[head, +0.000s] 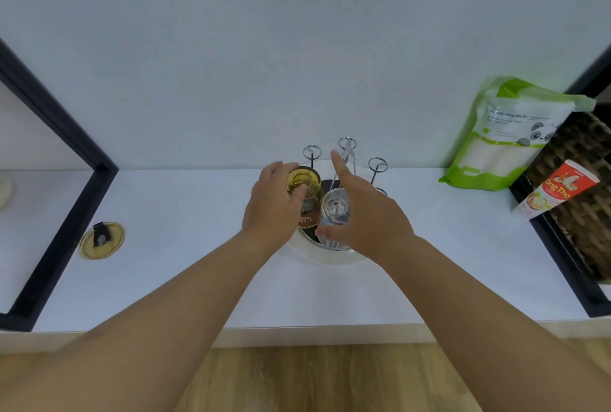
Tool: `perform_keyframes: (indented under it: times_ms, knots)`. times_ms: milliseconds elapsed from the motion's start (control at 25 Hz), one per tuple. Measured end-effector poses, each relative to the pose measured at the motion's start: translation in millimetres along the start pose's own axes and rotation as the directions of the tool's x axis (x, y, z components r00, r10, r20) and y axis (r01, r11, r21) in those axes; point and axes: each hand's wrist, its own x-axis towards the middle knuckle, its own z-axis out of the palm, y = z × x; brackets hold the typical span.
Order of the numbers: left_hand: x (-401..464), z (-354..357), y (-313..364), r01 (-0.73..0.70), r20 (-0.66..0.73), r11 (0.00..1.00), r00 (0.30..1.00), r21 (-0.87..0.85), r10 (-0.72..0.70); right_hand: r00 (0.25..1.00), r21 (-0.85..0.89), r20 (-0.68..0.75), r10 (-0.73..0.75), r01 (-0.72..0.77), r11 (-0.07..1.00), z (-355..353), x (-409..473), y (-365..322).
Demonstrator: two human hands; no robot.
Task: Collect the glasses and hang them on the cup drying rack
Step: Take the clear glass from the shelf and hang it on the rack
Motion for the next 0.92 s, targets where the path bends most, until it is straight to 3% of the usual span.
perform_keyframes:
  times_ms: [120,360,920]
  knots:
    - [-11,-9,9,-0.018,-0.024,1.000,1.000,-0.002,0.018,0.999,-0.027,0.038,0.013,-0.012,1.000,-17,-6,5]
    - [-46,10,26,-0.191,-0.035,0.981,0.981,0.038,0.193,0.998,-0.032,0.058,0.034,-0.032,0.999,-23,-19,22]
    - [-35,16,8,-0.128,0.001,0.985,0.992,0.118,0.129,0.997,0.024,-0.062,-0.034,0.035,0.999,1,-32,2]
